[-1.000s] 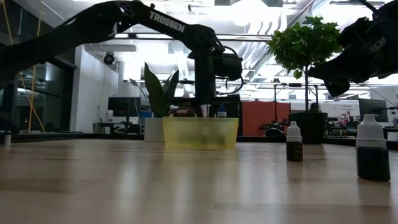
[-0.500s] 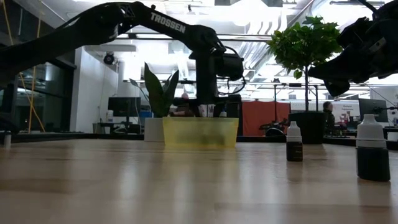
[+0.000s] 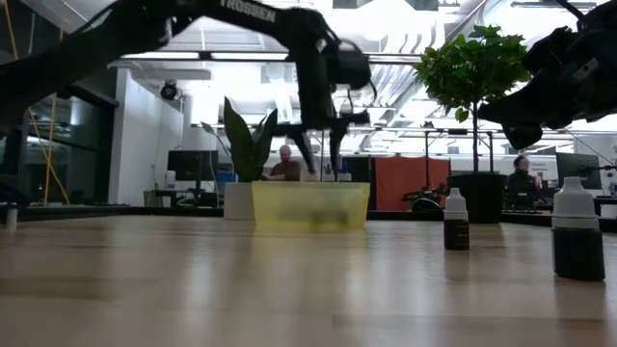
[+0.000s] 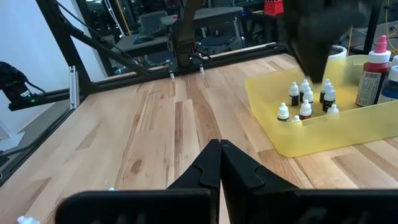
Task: Pick & Place food coloring
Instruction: Put the small brown food coloring bottle into the yellow bin
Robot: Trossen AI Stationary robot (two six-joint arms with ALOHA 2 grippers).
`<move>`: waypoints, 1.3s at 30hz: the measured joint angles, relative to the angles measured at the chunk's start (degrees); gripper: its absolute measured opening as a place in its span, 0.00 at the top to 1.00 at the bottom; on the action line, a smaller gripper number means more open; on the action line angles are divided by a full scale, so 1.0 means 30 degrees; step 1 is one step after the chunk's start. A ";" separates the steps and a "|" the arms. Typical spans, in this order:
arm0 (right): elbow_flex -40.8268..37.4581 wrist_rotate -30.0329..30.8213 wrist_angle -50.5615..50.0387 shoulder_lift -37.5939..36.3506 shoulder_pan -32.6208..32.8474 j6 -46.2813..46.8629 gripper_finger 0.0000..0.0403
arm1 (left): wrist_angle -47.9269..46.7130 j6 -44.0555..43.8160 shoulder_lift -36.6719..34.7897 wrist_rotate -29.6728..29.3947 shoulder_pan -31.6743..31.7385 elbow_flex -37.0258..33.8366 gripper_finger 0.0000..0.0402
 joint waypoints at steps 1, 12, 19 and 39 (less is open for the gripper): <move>0.0007 -0.0006 0.0000 -0.0009 -0.0001 -0.0007 1.00 | -0.0076 0.0221 -0.0342 -0.0020 -0.0039 0.0000 0.58; 0.0004 0.0000 0.0003 -0.0015 0.0001 -0.0001 1.00 | -0.0647 0.5244 -0.3618 0.0394 -0.2371 0.0015 0.58; 0.0005 0.0000 0.0000 -0.0012 -0.0002 -0.0007 1.00 | -0.2526 0.9983 -0.4426 0.0489 -0.4805 0.0007 0.58; 0.0003 0.0000 0.0000 -0.0017 0.0003 -0.0007 1.00 | 0.0245 1.2585 -0.3082 0.2076 -0.9567 -0.0005 0.58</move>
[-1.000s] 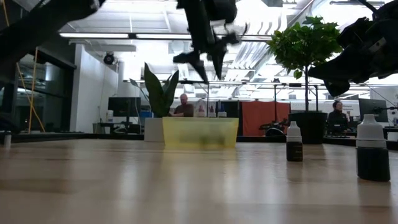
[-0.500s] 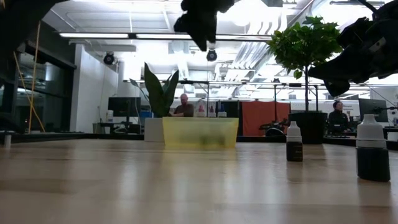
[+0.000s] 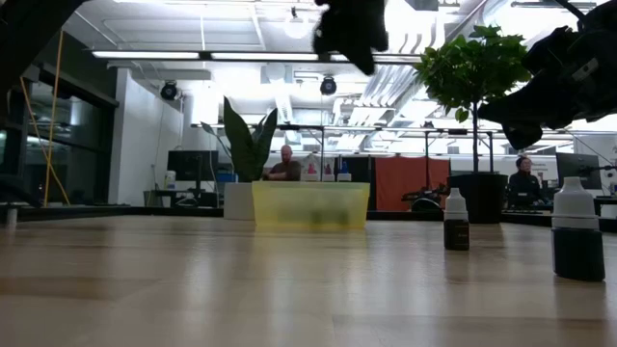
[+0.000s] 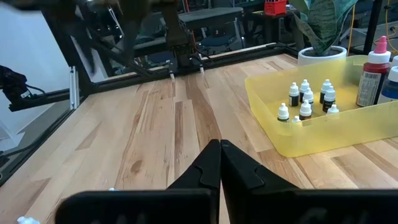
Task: Pick & Place food coloring
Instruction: Put the small brown food coloring bottle into the yellow bin
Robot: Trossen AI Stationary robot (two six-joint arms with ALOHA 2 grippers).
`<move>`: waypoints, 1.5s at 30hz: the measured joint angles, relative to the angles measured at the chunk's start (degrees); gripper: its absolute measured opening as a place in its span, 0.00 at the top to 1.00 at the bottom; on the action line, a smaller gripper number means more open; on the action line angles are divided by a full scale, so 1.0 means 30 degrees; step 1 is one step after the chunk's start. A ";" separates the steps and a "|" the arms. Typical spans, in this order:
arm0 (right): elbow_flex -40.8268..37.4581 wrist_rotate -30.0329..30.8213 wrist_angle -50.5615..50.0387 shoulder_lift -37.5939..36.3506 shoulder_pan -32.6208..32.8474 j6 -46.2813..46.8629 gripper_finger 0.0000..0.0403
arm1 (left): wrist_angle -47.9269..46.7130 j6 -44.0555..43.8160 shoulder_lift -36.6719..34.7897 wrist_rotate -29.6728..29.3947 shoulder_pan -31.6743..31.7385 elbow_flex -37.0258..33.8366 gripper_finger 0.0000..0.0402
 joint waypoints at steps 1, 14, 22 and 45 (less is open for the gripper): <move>-0.0001 0.0000 0.0000 -0.0005 0.0001 0.0007 1.00 | 0.0393 0.0204 0.0275 0.0178 -0.0126 0.0020 0.58; -0.0001 0.0000 0.0000 0.0004 -0.0003 0.0000 1.00 | 0.2475 0.4115 0.2619 -0.0324 -0.0967 -0.0014 0.58; -0.0002 0.0000 0.0003 0.0010 -0.0001 0.0000 1.00 | 0.3241 0.5738 0.3692 -0.0705 -0.1209 -0.0018 0.58; 0.0003 0.0000 0.0000 0.0009 -0.0002 0.0001 1.00 | 0.4455 0.5671 0.4058 -0.1263 -0.1307 0.0005 0.58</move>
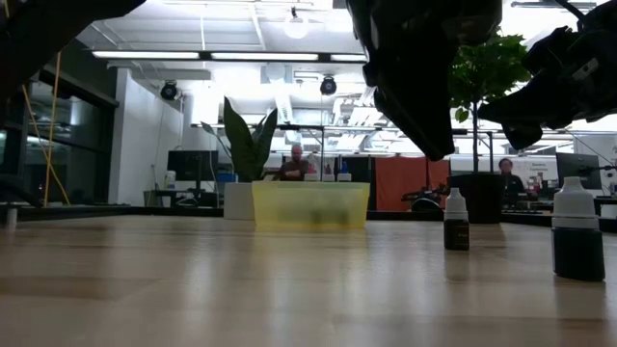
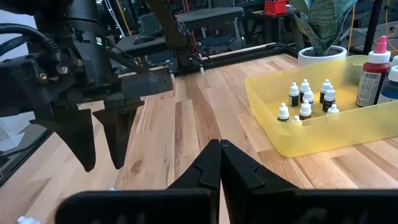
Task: Pick & Place food coloring
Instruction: Put the small brown food coloring bottle into the yellow bin
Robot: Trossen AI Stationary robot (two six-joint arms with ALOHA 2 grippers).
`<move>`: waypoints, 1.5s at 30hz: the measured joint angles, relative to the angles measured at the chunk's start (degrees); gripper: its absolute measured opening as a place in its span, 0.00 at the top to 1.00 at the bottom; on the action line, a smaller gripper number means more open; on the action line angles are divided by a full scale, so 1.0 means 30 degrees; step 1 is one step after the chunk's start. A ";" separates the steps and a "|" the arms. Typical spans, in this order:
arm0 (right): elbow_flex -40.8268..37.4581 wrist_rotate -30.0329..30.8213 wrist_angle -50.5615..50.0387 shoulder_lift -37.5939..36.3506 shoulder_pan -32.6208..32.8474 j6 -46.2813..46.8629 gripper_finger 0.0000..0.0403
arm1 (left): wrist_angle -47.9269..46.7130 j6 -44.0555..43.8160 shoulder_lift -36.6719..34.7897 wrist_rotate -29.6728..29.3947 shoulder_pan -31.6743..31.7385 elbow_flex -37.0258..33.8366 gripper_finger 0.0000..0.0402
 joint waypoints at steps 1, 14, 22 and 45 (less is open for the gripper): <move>0.0001 0.0000 0.0003 0.0001 0.0000 -0.0001 1.00 | 0.0000 -0.0090 0.0000 0.0002 -0.0003 0.0000 0.58; -0.0002 0.0000 0.0000 0.0001 0.0000 0.0002 1.00 | 0.1071 -0.0332 0.0469 0.0336 0.0011 -0.0003 0.58; -0.0004 0.0000 -0.0002 0.0031 0.0003 0.0004 1.00 | 0.1365 -0.0155 0.1110 0.0149 -0.0003 -0.0017 0.58; -0.0002 0.0000 0.0000 0.0140 0.0001 0.0002 1.00 | 0.1430 0.0518 0.1645 -0.0280 0.0135 -0.0022 0.58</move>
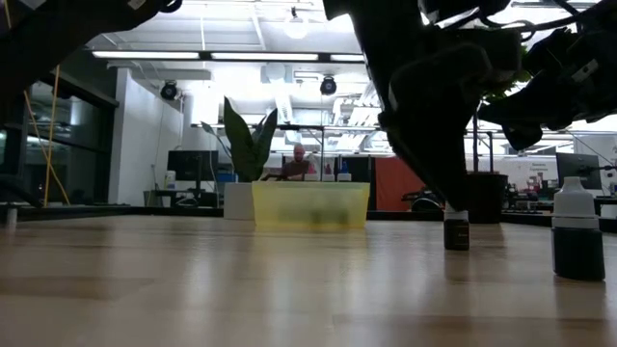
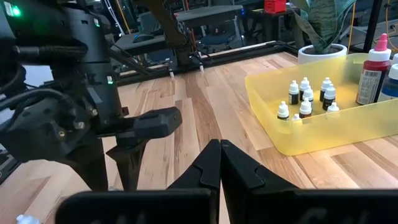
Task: Pick & Place food coloring
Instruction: Put the small brown food coloring bottle into the yellow bin
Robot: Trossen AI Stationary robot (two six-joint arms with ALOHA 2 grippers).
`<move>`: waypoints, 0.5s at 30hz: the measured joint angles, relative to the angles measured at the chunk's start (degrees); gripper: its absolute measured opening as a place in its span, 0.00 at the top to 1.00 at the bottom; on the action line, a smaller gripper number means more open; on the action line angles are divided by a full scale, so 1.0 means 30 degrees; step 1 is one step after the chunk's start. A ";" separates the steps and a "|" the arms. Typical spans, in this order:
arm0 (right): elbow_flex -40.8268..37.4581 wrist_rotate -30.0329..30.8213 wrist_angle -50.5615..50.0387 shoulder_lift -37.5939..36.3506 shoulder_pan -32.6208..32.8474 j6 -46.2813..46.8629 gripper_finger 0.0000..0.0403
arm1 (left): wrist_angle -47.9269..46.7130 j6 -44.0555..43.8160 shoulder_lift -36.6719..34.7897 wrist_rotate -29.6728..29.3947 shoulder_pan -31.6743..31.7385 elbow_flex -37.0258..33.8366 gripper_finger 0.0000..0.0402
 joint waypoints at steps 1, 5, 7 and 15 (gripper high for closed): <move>-0.0001 0.0000 0.0000 0.0000 -0.0004 -0.0004 1.00 | 0.0035 0.0000 -0.0006 0.0000 0.0000 0.0000 0.58; 0.0003 0.0000 0.0000 0.0000 -0.0004 -0.0004 1.00 | 0.0011 -0.0015 -0.0006 -0.0007 0.0000 0.0000 0.58; 0.0004 0.0000 0.0000 0.0000 0.0003 0.0004 1.00 | 0.0024 -0.0022 -0.0006 -0.0007 0.0000 0.0000 0.58; 0.0004 0.0000 0.0000 0.0000 -0.0004 0.0002 1.00 | -0.0009 -0.0123 -0.0013 0.0462 0.0000 0.0000 0.76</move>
